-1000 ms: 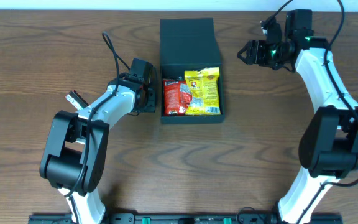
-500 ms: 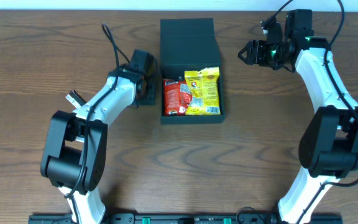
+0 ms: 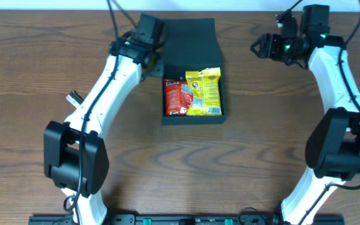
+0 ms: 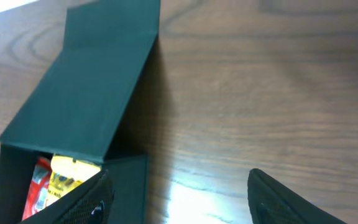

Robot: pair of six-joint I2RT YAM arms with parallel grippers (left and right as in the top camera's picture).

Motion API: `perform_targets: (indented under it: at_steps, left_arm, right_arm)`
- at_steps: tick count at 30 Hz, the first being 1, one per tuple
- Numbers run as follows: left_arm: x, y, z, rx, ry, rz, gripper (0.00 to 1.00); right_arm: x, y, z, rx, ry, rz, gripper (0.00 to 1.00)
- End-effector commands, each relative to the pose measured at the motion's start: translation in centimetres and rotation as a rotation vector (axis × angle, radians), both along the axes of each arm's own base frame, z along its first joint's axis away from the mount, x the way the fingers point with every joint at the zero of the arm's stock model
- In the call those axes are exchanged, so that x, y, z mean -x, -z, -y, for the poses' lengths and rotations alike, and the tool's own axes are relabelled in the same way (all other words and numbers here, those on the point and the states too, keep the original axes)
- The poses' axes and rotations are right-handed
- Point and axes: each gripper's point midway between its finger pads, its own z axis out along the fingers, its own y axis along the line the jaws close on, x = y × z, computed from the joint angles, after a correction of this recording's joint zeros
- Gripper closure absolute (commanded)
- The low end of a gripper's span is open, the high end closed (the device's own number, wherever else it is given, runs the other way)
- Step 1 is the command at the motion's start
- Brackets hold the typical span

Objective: Pack container
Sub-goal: 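Lower the blue box into the box's left side and release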

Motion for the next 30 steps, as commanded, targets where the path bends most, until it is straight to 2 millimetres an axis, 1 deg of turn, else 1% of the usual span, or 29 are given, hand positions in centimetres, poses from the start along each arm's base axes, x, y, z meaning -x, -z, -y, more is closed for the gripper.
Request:
perform_targets:
  at_steps: [1, 2, 4, 7, 9, 11, 15, 20, 24, 28, 29, 30]
  left_arm:
    - [0.8, -1.7, 3.7, -0.031, 0.133, 0.046, 0.63]
    - [1.3, -1.7, 4.7, -0.031, 0.154, 0.046, 0.63]
    - [2.1, -1.6, 6.4, 0.001, 0.135, 0.04, 0.62]
    - [3.1, -1.5, 8.0, 0.064, 0.058, 0.028, 0.62]
    - [3.6, -1.3, 8.6, 0.096, 0.006, 0.012, 0.61]
    - [4.2, -0.7, 8.7, 0.112, -0.042, -0.011, 0.6]
    - [5.7, 1.0, 8.0, 0.105, -0.114, -0.078, 0.6]
    - [7.3, 3.7, 7.2, 0.078, -0.125, -0.149, 0.6]
    - [8.3, 5.4, 6.7, 0.059, -0.13, -0.185, 0.6]
    - [8.8, 6.1, 6.4, 0.061, -0.159, -0.203, 0.6]
    - [8.8, 6.2, 6.4, 0.061, -0.158, -0.206, 0.59]
    - [8.9, 6.2, 6.5, 0.063, -0.161, -0.208, 0.55]
  right_arm:
    - [-0.4, -3.0, 1.7, 0.014, 0.023, 0.069, 0.31]
    - [-0.3, -2.9, 2.0, 0.013, 0.028, 0.066, 0.31]
    - [-0.2, -2.8, 2.3, 0.013, 0.035, 0.058, 0.32]
    - [-0.1, -2.7, 2.5, 0.013, 0.039, 0.052, 0.32]
    - [0.0, -2.7, 2.5, 0.012, 0.04, 0.049, 0.32]
    - [0.1, -2.6, 2.5, 0.012, 0.04, 0.045, 0.32]
    - [0.1, -2.6, 2.5, 0.011, 0.039, 0.041, 0.32]
    - [0.1, -2.6, 2.5, 0.011, 0.039, 0.04, 0.32]
    - [0.1, -2.6, 2.5, 0.011, 0.039, 0.04, 0.32]
    - [0.2, -2.5, 2.5, 0.011, 0.039, 0.037, 0.32]
    - [0.2, -2.5, 2.5, 0.01, 0.039, 0.036, 0.32]
    - [0.2, -2.5, 2.5, 0.01, 0.039, 0.035, 0.32]
